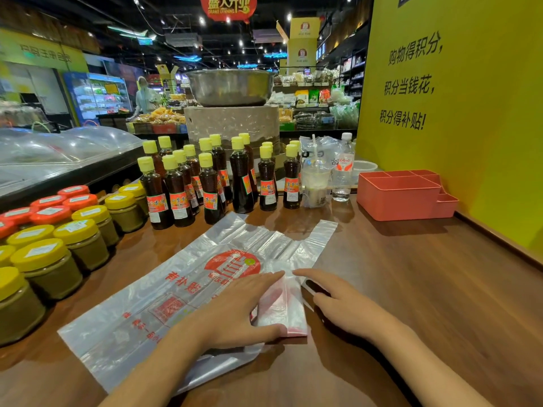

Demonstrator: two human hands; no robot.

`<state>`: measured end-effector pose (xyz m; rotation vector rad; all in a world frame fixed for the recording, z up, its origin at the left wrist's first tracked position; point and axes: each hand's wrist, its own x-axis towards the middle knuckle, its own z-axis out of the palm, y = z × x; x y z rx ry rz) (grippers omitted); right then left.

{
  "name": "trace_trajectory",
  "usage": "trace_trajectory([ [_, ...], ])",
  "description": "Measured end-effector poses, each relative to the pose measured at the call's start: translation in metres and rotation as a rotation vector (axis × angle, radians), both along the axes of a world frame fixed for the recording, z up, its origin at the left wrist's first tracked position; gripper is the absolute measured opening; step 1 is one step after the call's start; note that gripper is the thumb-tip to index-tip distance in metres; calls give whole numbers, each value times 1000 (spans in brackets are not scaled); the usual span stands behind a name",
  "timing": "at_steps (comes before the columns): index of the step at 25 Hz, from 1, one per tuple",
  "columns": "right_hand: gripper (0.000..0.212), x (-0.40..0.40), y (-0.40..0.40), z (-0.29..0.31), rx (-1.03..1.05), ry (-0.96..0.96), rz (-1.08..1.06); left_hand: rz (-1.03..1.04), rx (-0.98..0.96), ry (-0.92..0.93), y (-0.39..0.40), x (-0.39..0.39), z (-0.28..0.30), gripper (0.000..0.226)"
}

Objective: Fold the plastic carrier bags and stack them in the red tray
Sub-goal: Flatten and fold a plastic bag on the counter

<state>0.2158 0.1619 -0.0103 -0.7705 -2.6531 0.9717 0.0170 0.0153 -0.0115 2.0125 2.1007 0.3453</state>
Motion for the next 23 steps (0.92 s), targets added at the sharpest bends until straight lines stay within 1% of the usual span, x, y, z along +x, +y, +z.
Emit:
trace_trajectory([
  [2,59,4,0,2,43,-25,30,20,1,16,1,0,1,90],
  [4,57,4,-2,3,80,-13,61,-1,-84,46,1,0,1,96],
  [6,53,2,-3,1,102,-29,110,-23,-165,30,0,0,0,104],
  [8,53,3,-2,2,83,-60,141,7,-135,-44,0,-1,1,99],
  [10,56,4,-2,5,25,-86,166,59,-41,-139,0,-1,2,84],
  [11,56,4,-2,6,12,-94,174,64,-7,-146,-1,0,3,79],
  [13,58,3,-2,5,25,-121,185,55,1,-107,-2,1,5,76],
  [15,59,4,-2,3,55,-141,187,32,-69,-77,-4,0,6,87],
  [17,54,5,-2,0,87,-122,187,-5,-158,-77,-6,-2,7,102],
  [18,50,5,-2,-1,103,-102,185,-21,-175,-88,-7,-4,7,105],
  [20,43,3,-2,-3,111,-45,167,-30,-118,-133,-9,-5,7,100],
  [23,38,1,0,-3,25,6,115,1,10,-244,-8,-4,6,79],
])
